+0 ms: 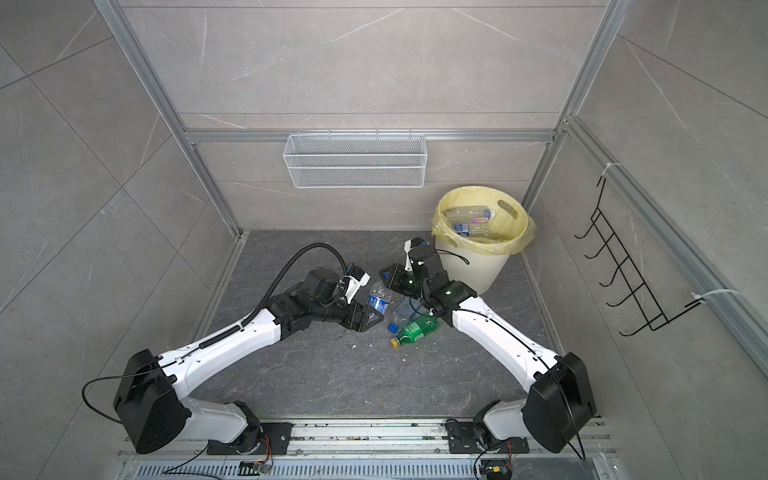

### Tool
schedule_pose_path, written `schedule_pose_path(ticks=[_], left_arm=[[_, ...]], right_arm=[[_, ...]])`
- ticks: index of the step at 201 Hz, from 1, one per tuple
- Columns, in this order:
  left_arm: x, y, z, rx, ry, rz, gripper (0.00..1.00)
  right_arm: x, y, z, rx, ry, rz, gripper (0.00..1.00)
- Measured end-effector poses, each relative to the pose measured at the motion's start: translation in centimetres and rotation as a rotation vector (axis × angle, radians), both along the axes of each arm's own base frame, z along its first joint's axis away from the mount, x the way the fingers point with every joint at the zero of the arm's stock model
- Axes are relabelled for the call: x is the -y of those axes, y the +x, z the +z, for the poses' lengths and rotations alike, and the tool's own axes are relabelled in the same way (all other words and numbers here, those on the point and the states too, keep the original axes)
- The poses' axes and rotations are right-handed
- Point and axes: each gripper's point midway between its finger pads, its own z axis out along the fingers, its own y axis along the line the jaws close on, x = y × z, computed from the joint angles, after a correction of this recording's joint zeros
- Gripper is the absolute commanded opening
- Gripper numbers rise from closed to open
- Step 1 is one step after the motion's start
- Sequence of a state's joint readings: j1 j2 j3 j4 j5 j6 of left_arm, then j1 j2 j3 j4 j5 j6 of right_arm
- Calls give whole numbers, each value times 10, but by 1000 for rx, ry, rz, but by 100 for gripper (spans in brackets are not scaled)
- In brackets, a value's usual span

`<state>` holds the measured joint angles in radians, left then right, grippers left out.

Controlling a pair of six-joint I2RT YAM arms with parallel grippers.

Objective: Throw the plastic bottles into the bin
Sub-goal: 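Grasp the blue-labelled bottle's cap with the right gripper, then carry the blue-labelled bottle over the bin with the right gripper and release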

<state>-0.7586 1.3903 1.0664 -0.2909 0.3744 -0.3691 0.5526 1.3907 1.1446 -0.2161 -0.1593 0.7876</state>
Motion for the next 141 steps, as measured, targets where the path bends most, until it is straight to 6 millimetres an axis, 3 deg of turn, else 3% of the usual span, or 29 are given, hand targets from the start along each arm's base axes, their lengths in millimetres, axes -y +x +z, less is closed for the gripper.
schedule_pose_path(ticks=[21,33,50,67,89,116,141], left_arm=[[-1,2,2,12,3,8,99],[-2,3,4,19,6,15,100],[-1,7,14,37,5,23,100],[2,15,35,87,-16,33,100],[12,26,79,180,-65,34,100],[31,41,132,291,-127,16,100],[44,52,154,360,-142,1,100]], right_arm=[[16,8,4,15,-48,-31,18],[26,14,12,35,-70,-52,18],[43,24,33,80,-96,-88,18],[65,31,60,141,-127,-136,18],[98,33,109,248,-166,-216,18],[138,27,183,406,-197,-325,18],[165,22,242,525,-217,-409,18]])
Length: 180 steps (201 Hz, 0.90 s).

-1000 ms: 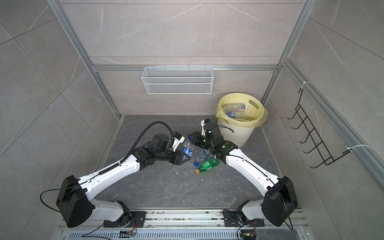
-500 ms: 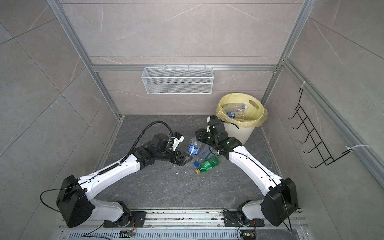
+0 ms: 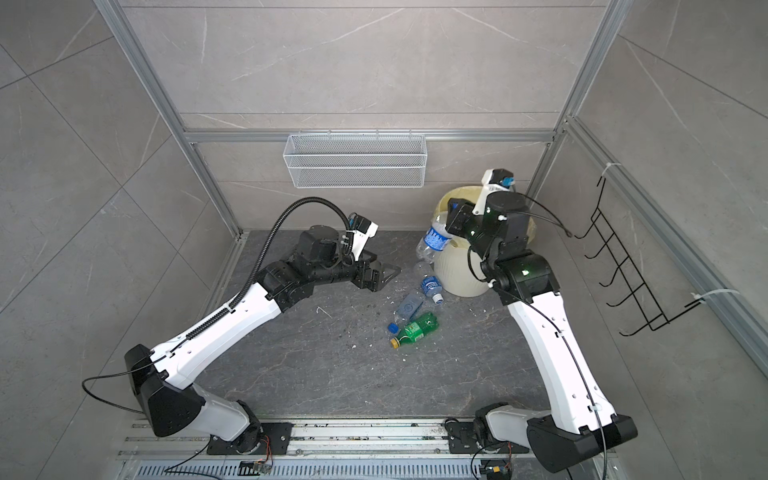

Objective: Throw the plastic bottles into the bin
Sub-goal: 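Carry the blue-labelled bottle over the bin with the right gripper and release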

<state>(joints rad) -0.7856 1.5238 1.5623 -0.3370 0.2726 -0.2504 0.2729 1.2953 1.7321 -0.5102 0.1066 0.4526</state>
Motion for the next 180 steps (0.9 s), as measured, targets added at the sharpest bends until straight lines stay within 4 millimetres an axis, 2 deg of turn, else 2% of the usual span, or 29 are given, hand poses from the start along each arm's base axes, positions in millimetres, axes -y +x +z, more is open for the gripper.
schedule_pose_path(ticks=[22,36,39,49,56,63,73,87,91,100,106,120,140,152,180], left_arm=[[11,12,3,37,19,-4,100],[20,25,4,53,40,-2,100],[23,28,5,57,44,-1,100],[32,39,8,73,47,2,100],[37,45,9,82,50,2,100],[41,50,10,91,53,5,100],[46,58,8,98,65,14,100],[50,66,3,99,78,23,100],[51,68,1,98,84,30,100],[52,71,-5,92,95,37,100],[52,73,-9,87,102,42,100],[52,77,-18,74,118,62,100],[51,81,-33,37,135,90,100],[50,81,-44,4,144,104,100],[44,78,-83,-92,188,130,100]], right_arm=[[27,14,34,62,-14,-83,18],[56,41,39,57,-13,-161,20],[65,50,37,47,-10,-179,23],[90,73,34,27,0,-234,48],[105,94,24,-6,10,-260,61],[118,115,10,-47,13,-279,70],[131,140,-21,-126,10,-290,83],[134,157,-69,-248,10,-274,98],[133,158,-83,-284,22,-269,99],[127,157,-108,-348,18,-243,100],[123,155,-118,-374,26,-229,100],[115,146,-125,-399,35,-196,100],[106,125,-102,-352,50,-159,100],[101,104,-80,-300,59,-141,100],[89,60,-34,-173,82,-100,100]])
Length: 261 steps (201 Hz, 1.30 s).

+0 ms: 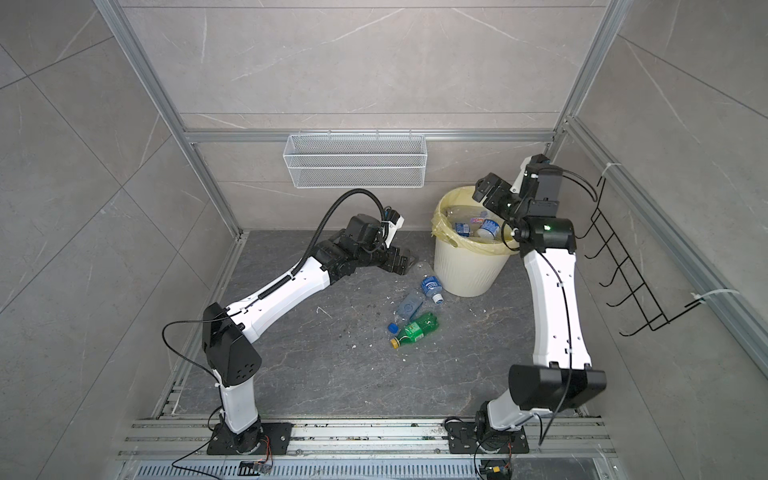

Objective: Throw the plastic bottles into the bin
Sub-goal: 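Carry the blue-labelled bottle over the bin with the right gripper and release, then withdraw the right gripper toward the bottles while the left gripper grasps a clear water bottle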

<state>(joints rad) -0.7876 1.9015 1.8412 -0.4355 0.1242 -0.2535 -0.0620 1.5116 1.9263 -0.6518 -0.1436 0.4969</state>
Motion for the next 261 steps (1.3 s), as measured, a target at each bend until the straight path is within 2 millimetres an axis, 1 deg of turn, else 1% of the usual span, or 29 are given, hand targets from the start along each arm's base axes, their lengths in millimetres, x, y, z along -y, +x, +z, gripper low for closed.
schedule_pose_path(ticks=[12,20,32,46,56,76,84,107,122,140,158,179,206,219,237,261], left_arm=[[-5,-4,-20,-46,22,18,100],[-11,-8,-35,-80,41,33,100],[-19,-16,-56,-132,66,51,100],[-27,-24,-76,-180,84,68,100],[-32,-30,-89,-211,96,80,100],[-38,-36,-109,-252,109,98,100],[-39,-38,-115,-265,108,102,100],[-39,-42,-129,-292,99,101,100],[-35,-40,-134,-297,91,99,100],[-29,-38,-141,-305,78,89,100],[-23,-36,-153,-314,76,82,100],[-19,-37,-171,-338,93,77,100],[-15,-40,-191,-357,119,70,100],[-13,-41,-196,-358,131,70,100],[-8,-42,-197,-347,134,63,100],[5,-42,-198,-330,133,41,100]], right_arm=[[-9,-14,7,31,1,21,100],[-17,-21,6,34,0,39,100],[-32,-29,-2,23,-2,72,100],[-51,-36,-20,-12,-10,107,100],[-64,-42,-38,-51,-25,131,100],[-86,-57,-70,-116,-68,176,100],[-92,-64,-82,-141,-79,190,99],[-96,-83,-119,-212,-114,199,100],[-100,-94,-142,-257,-133,213,100],[-105,-110,-174,-319,-159,236,100],[-102,-124,-206,-385,-177,239,100],[-99,-134,-233,-445,-181,240,100],[-102,-140,-259,-494,-155,255,100],[-105,-143,-268,-516,-139,265,100],[-109,-142,-274,-524,-126,281,100],[-112,-140,-277,-522,-117,293,100]])
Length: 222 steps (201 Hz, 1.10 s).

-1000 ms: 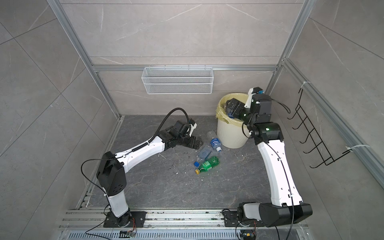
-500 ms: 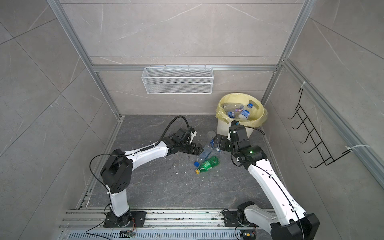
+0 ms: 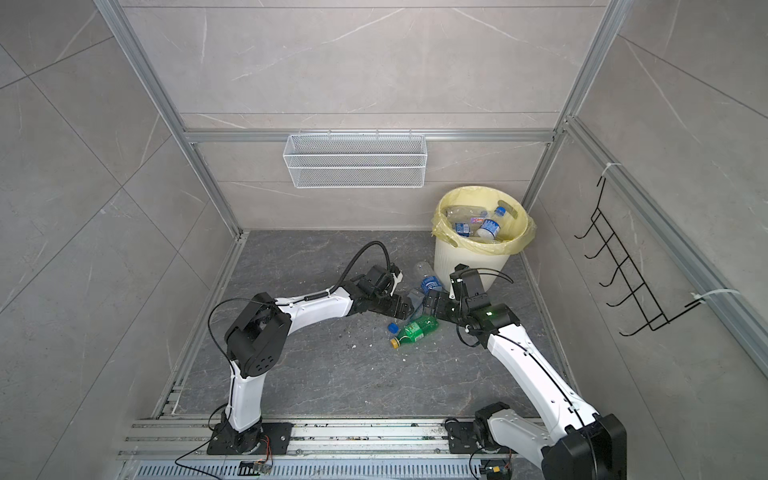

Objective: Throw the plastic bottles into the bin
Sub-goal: 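Withdraw the right gripper toward the bottles while the left gripper grasps a clear water bottle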

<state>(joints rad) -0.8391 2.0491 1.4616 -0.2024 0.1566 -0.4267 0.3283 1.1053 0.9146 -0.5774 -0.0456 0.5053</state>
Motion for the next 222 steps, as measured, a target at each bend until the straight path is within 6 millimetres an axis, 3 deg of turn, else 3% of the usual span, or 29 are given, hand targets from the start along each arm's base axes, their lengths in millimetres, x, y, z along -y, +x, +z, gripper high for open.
schedule_pose_path(ticks=[51,96,140,176,199,222], left_arm=[[3,-3,-13,35,50,-21,94],[-1,2,-18,70,86,-23,81],[-6,3,-41,66,137,-33,73],[-5,7,-41,86,133,-45,57],[-8,14,-38,105,110,-31,53],[-25,18,-37,106,99,-5,52]], right_arm=[[-4,-3,-13,-21,30,5,100],[-10,0,-15,-22,62,8,100],[-12,3,-20,-33,66,8,100],[-13,7,-24,-37,65,9,100],[-15,9,-29,-52,68,11,100],[-18,11,-32,-60,80,12,100]])
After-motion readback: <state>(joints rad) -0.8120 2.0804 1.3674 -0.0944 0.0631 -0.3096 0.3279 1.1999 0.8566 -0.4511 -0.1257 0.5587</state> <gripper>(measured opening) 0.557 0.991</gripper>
